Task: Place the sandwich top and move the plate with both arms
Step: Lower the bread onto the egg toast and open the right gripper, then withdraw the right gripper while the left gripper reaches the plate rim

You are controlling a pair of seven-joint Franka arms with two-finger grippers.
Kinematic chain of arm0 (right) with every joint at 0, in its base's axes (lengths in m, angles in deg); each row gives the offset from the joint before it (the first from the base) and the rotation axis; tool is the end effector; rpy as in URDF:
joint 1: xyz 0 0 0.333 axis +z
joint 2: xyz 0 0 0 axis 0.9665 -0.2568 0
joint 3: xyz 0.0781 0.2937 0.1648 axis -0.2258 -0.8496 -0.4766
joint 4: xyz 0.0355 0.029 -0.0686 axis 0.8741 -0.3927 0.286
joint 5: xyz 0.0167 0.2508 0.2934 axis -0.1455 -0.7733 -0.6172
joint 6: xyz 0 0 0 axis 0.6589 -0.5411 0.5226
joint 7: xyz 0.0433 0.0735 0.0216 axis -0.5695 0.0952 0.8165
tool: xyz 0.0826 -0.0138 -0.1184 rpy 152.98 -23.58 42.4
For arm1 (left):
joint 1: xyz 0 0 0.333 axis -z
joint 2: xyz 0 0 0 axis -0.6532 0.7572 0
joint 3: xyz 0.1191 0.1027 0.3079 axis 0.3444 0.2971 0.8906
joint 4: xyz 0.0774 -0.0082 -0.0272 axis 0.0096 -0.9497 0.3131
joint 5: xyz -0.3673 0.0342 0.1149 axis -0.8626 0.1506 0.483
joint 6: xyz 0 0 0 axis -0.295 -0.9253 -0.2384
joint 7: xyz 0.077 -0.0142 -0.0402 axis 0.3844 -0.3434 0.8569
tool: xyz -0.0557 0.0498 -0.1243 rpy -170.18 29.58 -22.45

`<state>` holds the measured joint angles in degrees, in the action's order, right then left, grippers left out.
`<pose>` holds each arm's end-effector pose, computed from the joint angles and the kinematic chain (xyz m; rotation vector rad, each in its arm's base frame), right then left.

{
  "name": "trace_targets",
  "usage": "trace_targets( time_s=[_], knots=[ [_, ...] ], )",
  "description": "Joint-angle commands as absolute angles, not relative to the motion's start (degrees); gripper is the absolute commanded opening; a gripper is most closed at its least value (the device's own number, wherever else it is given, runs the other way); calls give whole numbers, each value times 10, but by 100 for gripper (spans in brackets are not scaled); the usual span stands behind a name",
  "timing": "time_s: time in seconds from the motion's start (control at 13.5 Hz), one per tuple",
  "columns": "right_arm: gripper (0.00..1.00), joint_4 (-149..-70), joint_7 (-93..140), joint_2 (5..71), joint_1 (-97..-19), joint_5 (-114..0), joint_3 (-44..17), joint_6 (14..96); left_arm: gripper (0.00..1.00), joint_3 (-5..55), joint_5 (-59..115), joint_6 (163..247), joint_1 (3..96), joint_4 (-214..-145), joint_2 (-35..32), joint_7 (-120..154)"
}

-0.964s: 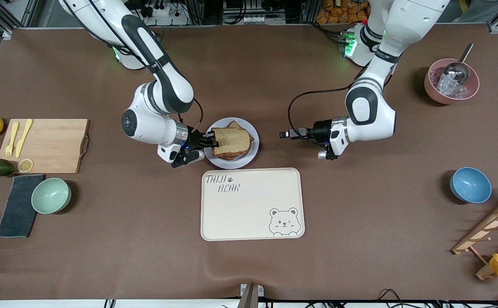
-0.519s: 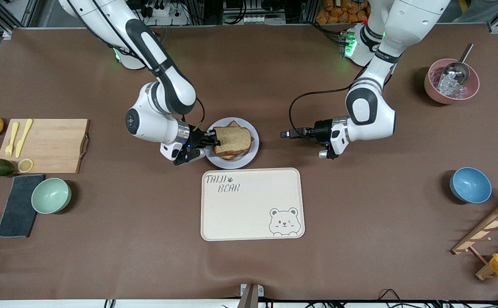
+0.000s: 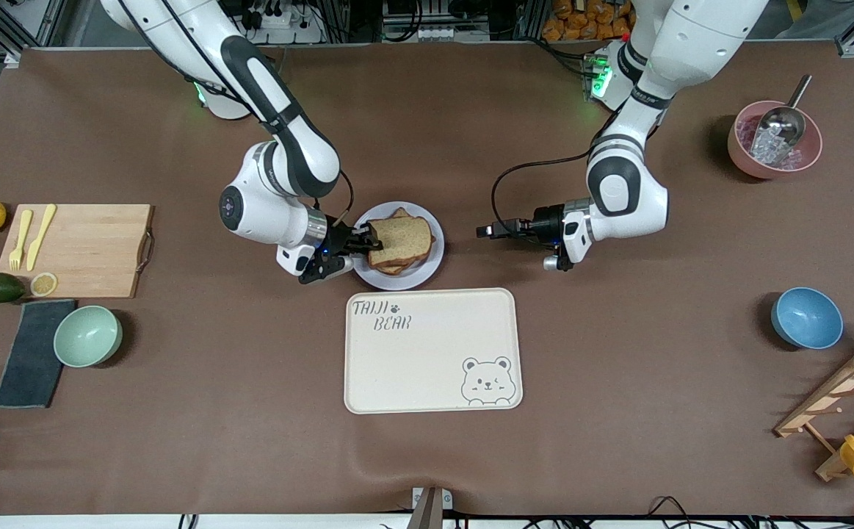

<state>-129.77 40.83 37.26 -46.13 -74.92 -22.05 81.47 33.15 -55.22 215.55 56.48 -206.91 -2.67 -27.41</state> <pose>0.4973 0.3306 0.2163 -2.5538 -0.2030 0.1151 0.4655 -0.2987 0.1918 2.0382 0.2672 -0.2563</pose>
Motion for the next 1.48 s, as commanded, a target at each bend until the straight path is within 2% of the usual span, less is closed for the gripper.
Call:
trace_targets(
  time_s=[0.0, 0.22, 0.3, 0.45, 0.67, 0.89, 1.26, 1.41],
  knots=[
    [81, -1299, 413, 376, -464, -762, -220, 811, 71, 331, -574, 2165, 575, -2068, -22, -293],
    [83, -1288, 411, 382, -487, -762, -217, 760, 65, 331, -593, 2165, 587, -2067, -18, -294],
    [94, -1281, 410, 386, -494, -762, -216, 752, 64, 331, -600, 2165, 590, -2067, -18, -294],
    [99, -1276, 411, 393, -509, -760, -214, 729, 62, 331, -601, 2166, 591, -2067, -12, -296],
    [100, -1254, 411, 409, -538, -731, -198, 665, 60, 331, -643, 2166, 591, -2065, 16, -365],
    [100, -1189, 399, 409, -571, -664, -167, 567, 56, 331, -684, 2166, 609, -2061, 27, -391],
    [100, -1025, 303, 404, -592, -542, -137, 436, 52, 331, -741, 2166, 626, -2050, 55, -439],
    [100, -998, 295, 404, -610, -530, -136, 420, 48, 331, -761, 2165, 631, -2042, 70, -462]
  ],
)
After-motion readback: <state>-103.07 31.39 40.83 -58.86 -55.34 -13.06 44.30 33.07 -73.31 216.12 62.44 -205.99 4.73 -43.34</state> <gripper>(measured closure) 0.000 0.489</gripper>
